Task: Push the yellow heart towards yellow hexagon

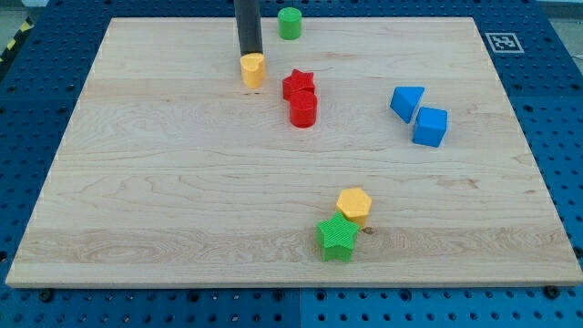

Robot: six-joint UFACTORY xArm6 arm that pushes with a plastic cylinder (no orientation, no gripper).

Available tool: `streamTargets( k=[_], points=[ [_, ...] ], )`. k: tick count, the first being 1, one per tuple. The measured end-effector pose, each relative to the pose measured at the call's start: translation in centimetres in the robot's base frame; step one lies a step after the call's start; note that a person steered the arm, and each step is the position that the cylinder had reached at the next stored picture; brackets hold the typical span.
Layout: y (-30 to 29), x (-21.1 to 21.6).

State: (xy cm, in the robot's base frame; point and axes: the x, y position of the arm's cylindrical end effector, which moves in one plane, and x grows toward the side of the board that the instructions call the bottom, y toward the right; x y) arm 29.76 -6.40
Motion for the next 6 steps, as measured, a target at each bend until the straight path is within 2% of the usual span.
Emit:
streamTargets(
  k=[4, 6],
  points=[
    [0.0, 13.3],
    [1.4, 16.2]
  ],
)
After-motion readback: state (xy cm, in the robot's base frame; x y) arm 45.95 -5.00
